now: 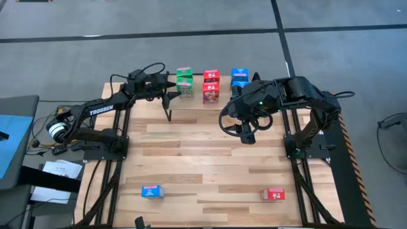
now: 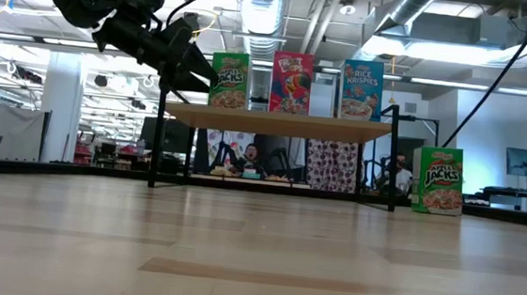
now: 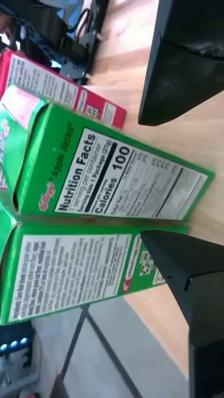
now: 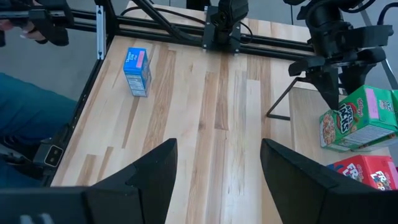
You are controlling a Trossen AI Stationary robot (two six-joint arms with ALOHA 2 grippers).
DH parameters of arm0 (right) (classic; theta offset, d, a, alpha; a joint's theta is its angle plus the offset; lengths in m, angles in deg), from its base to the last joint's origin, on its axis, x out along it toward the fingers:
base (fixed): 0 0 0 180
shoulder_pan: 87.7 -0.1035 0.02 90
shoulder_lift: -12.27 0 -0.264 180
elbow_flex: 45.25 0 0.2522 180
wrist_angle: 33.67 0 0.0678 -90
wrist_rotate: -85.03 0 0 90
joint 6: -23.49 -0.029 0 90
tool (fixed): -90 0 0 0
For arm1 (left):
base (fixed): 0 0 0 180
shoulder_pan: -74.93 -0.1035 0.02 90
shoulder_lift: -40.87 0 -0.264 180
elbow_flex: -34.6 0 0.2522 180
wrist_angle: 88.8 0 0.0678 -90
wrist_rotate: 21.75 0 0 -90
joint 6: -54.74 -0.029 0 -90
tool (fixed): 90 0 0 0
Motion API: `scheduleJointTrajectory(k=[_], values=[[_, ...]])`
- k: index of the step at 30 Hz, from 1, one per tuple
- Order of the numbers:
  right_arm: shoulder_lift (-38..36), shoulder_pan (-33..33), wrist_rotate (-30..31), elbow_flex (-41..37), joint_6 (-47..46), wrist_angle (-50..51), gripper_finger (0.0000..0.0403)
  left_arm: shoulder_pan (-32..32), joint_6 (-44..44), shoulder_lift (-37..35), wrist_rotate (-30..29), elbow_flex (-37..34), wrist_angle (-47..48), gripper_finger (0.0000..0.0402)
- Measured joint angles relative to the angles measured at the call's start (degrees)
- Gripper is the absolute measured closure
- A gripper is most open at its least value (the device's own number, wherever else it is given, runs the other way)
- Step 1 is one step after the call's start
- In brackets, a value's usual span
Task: Stack cereal on shelf
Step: Put the red cereal box on the shelf aligned with the other red cereal boxes
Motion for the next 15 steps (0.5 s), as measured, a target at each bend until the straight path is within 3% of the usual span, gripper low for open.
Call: scheduleJointTrajectory(k=[9, 15], values=[[0.0, 0.0, 0.0, 0.0, -0.02, 0.0, 0.0147, 0.0, 1.19, -0.42, 2.54, 0.01, 0.14, 0.0122], [0.0, 0.0, 0.0, 0.0, -0.02, 0.02, 0.0147, 0.0, 0.62, -6.65, 0.2, 0.04, 4.0, 0.0122]])
